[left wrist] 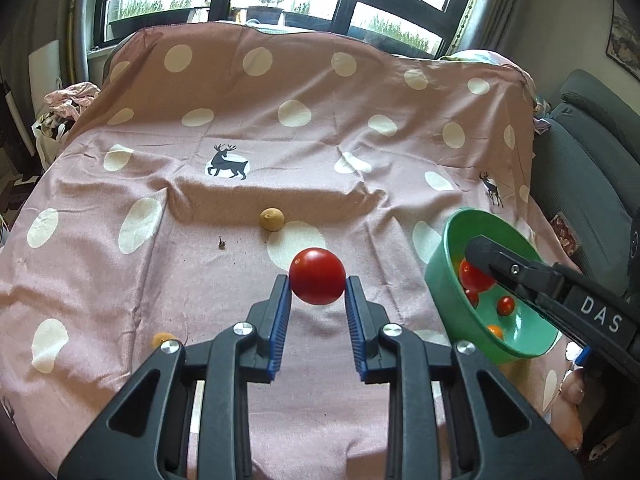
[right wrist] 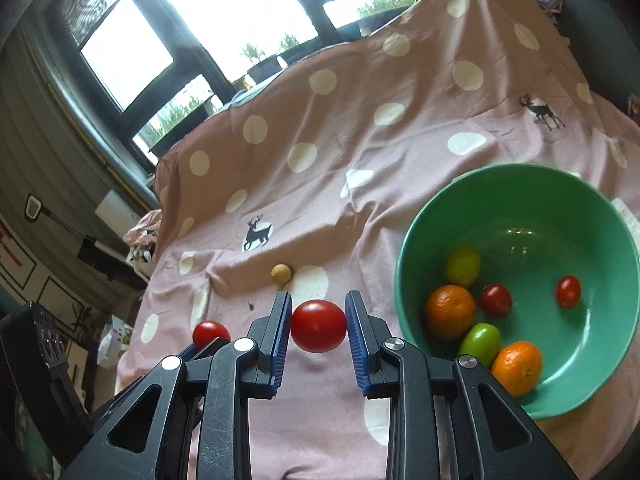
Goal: Organize fruits
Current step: 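Carry the cherry tomato with the right gripper over the green bowl, then lower the cherry tomato into the bowl and open the right gripper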
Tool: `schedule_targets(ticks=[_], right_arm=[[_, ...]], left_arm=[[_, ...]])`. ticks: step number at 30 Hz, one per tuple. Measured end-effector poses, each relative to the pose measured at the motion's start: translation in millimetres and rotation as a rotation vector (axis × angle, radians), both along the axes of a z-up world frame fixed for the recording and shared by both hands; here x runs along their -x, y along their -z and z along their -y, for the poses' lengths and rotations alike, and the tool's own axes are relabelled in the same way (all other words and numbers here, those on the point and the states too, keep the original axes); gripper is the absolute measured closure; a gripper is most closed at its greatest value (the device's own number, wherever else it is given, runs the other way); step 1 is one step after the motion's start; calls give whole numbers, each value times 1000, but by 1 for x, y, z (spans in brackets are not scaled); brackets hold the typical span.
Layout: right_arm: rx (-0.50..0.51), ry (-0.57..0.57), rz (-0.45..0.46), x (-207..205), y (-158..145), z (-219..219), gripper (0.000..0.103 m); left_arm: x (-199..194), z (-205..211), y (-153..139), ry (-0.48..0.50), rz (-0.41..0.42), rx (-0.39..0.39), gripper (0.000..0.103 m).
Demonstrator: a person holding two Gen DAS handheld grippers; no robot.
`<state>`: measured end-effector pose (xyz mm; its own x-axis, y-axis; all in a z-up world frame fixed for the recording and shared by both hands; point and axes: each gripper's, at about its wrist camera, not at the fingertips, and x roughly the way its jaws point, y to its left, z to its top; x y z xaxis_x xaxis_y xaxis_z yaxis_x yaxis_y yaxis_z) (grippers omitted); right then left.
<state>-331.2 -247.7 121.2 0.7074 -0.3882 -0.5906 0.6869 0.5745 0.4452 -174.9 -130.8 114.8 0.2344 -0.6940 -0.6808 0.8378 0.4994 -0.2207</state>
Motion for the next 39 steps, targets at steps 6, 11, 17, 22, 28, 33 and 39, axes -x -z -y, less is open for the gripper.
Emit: schedule_targets(ticks=[6,11,17,22,28,33,39], right_arm=[[43,49,28,18,-13,-1,74],[67,87,48,34,-19,1,74],[74,155,57,55,-20,12,74],[47,213,77,73,-16,23,74],[43,285,54,86,-14,31,74],[-1,338,32,96,-6,43,73],[-49,391,1,106,3,52,73]], left_arm=[[21,-2,-15,31,45,39,76],[38,1,-26,68,68,71,76],[60,15,-34,128,83,88,76],[75,31,-35,165,59,98,76],[94,55,-28,217,48,82,76],[102,72,-20,253,43,59,76],[106,91,-7,337,-51,42,76]])
